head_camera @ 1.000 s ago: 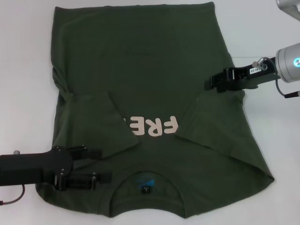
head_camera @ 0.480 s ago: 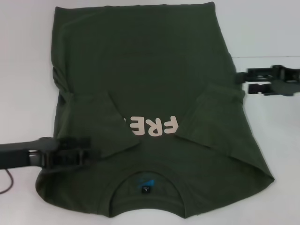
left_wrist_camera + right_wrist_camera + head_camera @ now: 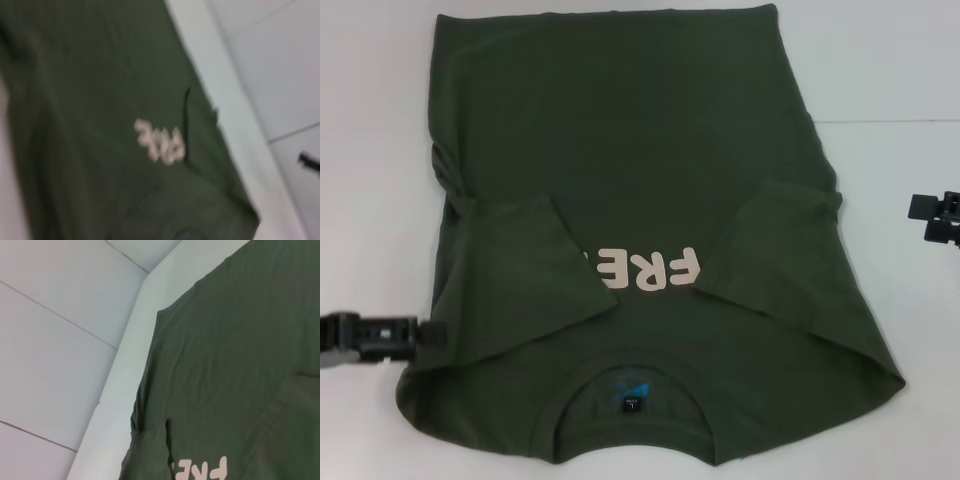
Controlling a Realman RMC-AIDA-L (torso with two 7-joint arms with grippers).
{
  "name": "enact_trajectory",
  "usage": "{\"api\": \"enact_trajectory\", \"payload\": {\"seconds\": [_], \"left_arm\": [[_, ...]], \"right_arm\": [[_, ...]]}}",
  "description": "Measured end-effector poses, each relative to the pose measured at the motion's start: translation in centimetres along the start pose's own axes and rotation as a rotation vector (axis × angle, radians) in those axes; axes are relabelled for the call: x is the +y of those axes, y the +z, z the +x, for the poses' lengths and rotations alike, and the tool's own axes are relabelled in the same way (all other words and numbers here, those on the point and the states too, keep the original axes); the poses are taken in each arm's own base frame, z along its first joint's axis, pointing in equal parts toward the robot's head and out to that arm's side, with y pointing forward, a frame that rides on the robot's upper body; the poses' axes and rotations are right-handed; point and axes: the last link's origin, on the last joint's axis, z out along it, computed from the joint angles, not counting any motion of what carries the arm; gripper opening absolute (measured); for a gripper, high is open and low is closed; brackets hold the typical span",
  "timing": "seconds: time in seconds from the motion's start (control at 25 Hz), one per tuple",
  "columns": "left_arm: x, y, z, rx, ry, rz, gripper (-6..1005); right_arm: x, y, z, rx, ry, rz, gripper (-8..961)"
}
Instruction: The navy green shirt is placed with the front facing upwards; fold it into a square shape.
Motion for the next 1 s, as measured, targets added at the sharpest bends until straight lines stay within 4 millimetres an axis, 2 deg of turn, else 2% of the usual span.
{"api": "enact_trajectory", "payload": {"seconds": [0.16, 0.56, 1.0], "left_arm": [[0.0, 0.4, -0.3, -0.059, 0.033, 0.043, 917], [-1.5, -0.4, -0.2, -0.017, 0.026, 0.179, 915], [-2.1, 2.1, 0.0, -0.065, 0.075, 0.261, 910]], "right_arm": [[-0.2, -0.3, -0.1, -0.017, -0.023, 0.007, 834], [0.1, 0.1, -0.3, -0.015, -0.05, -0.006, 833], [-0.1, 0.5, 0.2, -0.004, -0.044, -0.015, 833]]}}
